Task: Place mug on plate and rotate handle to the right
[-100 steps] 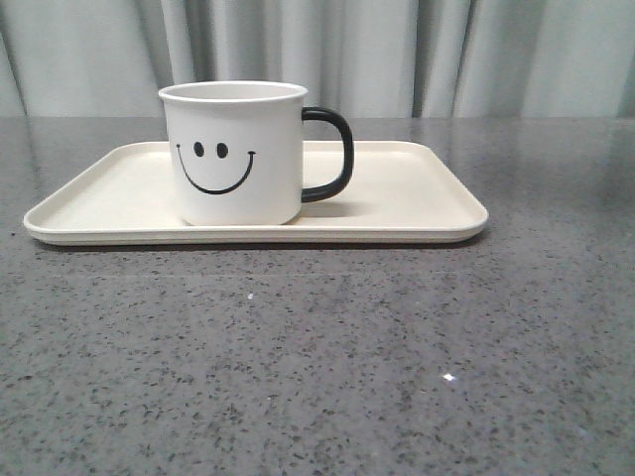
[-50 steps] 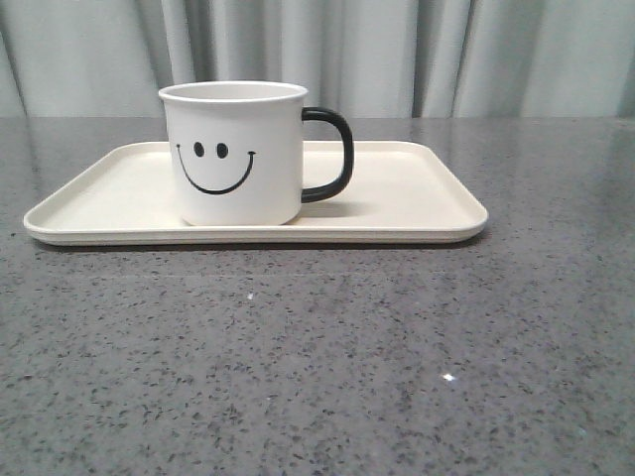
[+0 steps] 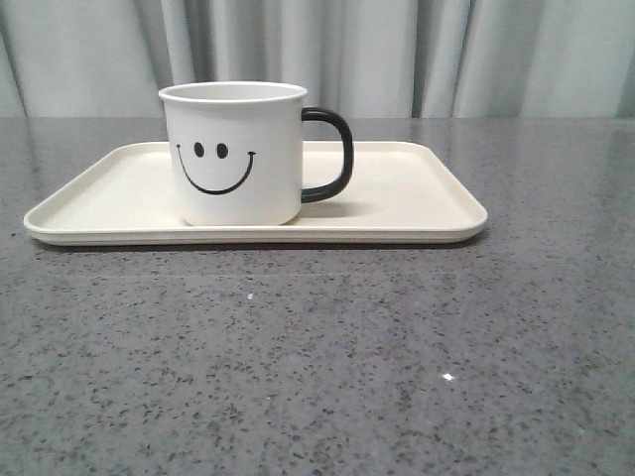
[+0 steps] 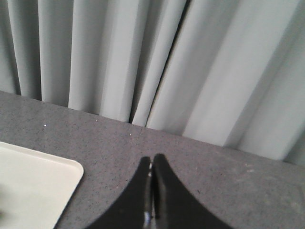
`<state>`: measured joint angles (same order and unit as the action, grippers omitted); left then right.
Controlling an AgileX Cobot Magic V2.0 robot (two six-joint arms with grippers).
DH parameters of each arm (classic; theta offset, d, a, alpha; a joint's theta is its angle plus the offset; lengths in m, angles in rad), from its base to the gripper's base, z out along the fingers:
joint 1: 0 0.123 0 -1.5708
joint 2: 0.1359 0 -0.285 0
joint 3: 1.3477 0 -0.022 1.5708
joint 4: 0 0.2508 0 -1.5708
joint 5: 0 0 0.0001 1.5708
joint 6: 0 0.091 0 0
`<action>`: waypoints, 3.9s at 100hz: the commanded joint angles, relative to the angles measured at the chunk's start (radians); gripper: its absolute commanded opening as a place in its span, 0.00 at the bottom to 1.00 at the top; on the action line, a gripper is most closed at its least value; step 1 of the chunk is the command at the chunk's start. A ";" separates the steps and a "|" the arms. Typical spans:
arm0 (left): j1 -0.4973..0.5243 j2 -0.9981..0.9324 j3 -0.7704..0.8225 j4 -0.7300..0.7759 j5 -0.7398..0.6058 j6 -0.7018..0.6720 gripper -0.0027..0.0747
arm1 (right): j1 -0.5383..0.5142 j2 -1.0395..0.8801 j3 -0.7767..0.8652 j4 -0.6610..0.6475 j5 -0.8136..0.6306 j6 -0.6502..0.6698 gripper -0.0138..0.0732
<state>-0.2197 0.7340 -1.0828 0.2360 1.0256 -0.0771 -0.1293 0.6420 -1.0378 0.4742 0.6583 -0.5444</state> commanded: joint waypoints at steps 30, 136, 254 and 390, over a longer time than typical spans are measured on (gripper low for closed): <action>0.004 0.004 -0.023 0.006 -0.088 -0.010 0.01 | -0.007 -0.127 0.169 -0.015 0.012 0.012 0.03; 0.027 -0.016 -0.002 -0.045 -0.185 -0.010 0.01 | -0.007 -0.127 0.177 -0.015 0.120 0.012 0.03; 0.142 -0.767 1.091 -0.176 -1.176 -0.010 0.01 | -0.007 -0.127 0.177 -0.015 0.118 0.012 0.03; 0.142 -0.767 1.091 -0.176 -1.181 -0.010 0.01 | 0.212 -0.359 0.291 -0.015 0.067 0.013 0.03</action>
<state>-0.0792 -0.0040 0.0008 0.0642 -0.0797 -0.0771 0.0315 0.3240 -0.7745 0.4428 0.8342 -0.5323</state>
